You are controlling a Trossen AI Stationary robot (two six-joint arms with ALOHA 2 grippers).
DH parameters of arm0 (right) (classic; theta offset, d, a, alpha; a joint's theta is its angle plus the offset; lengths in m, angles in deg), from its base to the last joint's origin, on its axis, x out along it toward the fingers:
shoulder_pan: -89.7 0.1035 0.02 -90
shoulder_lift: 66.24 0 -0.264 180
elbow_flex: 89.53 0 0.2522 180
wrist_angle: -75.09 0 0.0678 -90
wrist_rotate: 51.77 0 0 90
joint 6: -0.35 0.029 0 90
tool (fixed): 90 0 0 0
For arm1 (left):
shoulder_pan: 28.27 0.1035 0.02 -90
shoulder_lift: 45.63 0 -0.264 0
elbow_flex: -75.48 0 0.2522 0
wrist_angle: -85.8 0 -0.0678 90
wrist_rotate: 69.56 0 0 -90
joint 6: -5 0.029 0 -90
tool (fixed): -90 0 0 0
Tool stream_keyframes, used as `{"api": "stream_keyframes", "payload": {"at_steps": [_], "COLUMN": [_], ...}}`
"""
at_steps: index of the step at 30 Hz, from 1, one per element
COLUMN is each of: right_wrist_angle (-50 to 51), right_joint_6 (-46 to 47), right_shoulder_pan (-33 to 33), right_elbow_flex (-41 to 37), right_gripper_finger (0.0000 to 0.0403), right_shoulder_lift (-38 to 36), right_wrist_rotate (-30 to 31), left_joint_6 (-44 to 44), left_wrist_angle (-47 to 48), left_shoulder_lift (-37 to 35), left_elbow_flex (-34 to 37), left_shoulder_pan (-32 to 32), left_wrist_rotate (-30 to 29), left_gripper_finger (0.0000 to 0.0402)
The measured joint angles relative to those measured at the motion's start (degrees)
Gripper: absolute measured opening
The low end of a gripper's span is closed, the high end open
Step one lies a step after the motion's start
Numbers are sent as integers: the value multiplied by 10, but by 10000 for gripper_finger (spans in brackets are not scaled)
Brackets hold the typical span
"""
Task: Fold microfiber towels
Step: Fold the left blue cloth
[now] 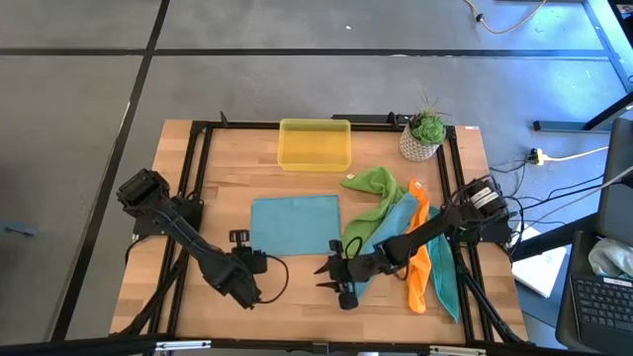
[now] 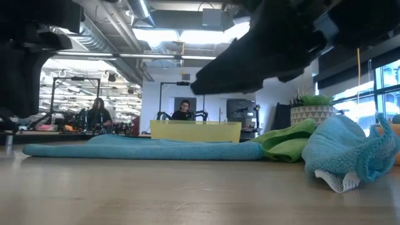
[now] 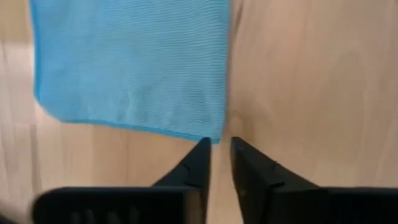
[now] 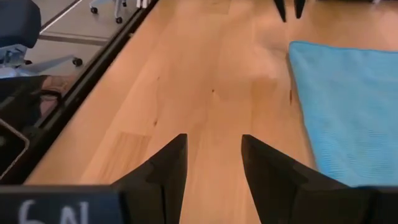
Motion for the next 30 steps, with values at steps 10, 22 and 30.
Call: {"api": "stream_keyframes", "payload": {"at_steps": [10, 22, 30], "right_wrist_angle": [-2, -3, -3], "right_joint_6": [-16, -29, -40], "right_shoulder_pan": [-3, -7, -7], "right_elbow_flex": [38, 41, 41], "right_gripper_finger": [164, 198, 198], "right_shoulder_lift": [22, 22, 22], "right_wrist_rotate": [7, 31, 31], "left_joint_6": [77, 110, 107], "left_wrist_angle": [-54, -123, -145], "left_shoulder_lift": [1, -1, -2], "left_elbow_flex": [66, 103, 118], "left_shoulder_pan": [24, 53, 59], "left_wrist_rotate": [15, 35, 48], "left_gripper_finger": [185, 193, 137]}}
